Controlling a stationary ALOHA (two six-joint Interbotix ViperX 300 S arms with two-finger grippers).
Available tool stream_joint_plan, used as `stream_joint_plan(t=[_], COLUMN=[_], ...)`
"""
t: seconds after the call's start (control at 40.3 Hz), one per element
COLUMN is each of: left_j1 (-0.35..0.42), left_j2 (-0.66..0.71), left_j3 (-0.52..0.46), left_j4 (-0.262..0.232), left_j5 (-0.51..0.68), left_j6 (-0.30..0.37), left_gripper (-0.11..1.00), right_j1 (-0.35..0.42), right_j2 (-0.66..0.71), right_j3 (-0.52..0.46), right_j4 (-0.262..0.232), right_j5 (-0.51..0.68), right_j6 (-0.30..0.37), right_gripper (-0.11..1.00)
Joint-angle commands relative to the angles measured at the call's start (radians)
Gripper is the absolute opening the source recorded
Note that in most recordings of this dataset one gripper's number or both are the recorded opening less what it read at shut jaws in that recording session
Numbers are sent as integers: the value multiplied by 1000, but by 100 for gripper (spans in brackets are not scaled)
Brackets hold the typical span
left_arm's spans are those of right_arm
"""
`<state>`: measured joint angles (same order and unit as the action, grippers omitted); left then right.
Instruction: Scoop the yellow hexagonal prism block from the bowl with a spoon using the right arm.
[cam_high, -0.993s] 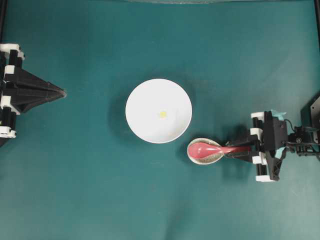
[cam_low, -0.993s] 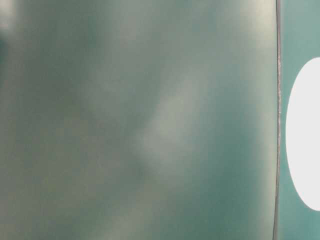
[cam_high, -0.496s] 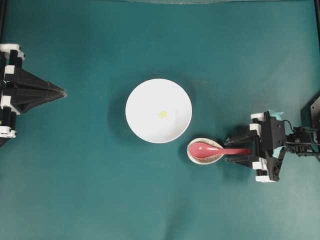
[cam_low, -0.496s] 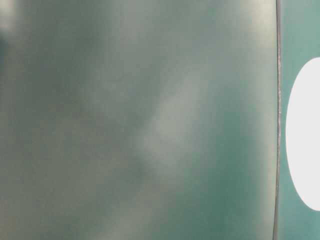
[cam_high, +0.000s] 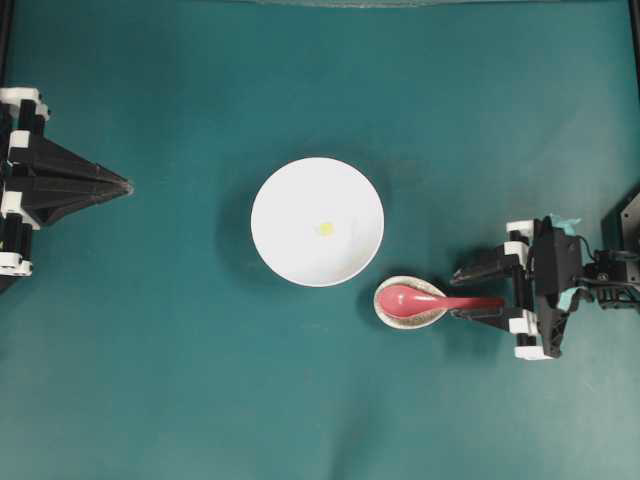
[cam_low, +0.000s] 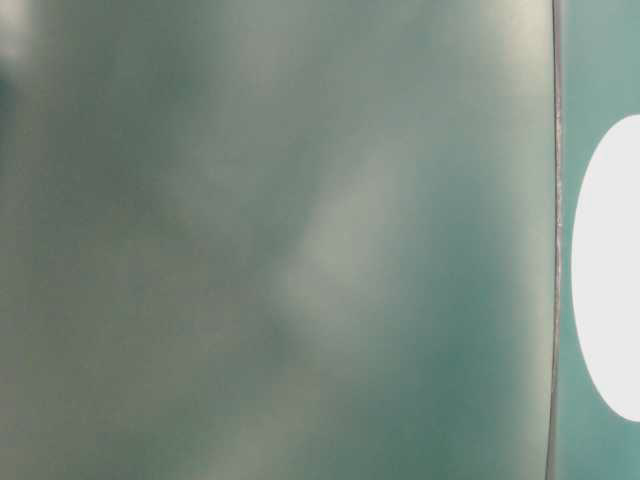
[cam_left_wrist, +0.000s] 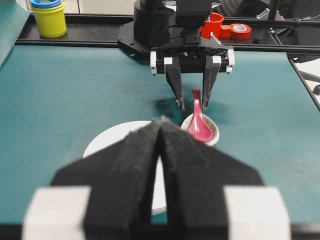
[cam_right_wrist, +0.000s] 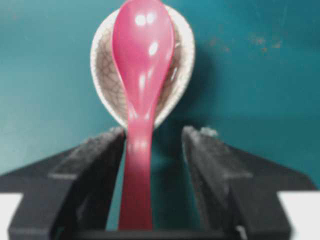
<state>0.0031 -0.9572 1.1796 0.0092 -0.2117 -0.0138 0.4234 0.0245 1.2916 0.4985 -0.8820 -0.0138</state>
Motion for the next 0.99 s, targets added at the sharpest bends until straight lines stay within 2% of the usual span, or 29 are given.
stream_joint_plan(t=[0.0,0.248,0.521,0.645,0.968], left_j1=[2,2,2,2,2], left_j2=[6,6,6,6,8], left_j3=[-15,-15,-17,-15,-15], left_j4=[3,3,3,3,3], left_j5=[-3,-2,-2,-2,0], left_j6=[-3,-3,-2,-2,-3], left_gripper=[1,1,1,1,1], right_j1=[12,52,74,80,81], right_j2=[-14,17,150,175,187], right_j3=[8,40,35,35,34], right_j4=[0,2,-3,-2,-5], right_j5=[-49,-190,-344,-371,-371], right_j6=[14,61,138,158,158], right_gripper=[56,56,56,56,56])
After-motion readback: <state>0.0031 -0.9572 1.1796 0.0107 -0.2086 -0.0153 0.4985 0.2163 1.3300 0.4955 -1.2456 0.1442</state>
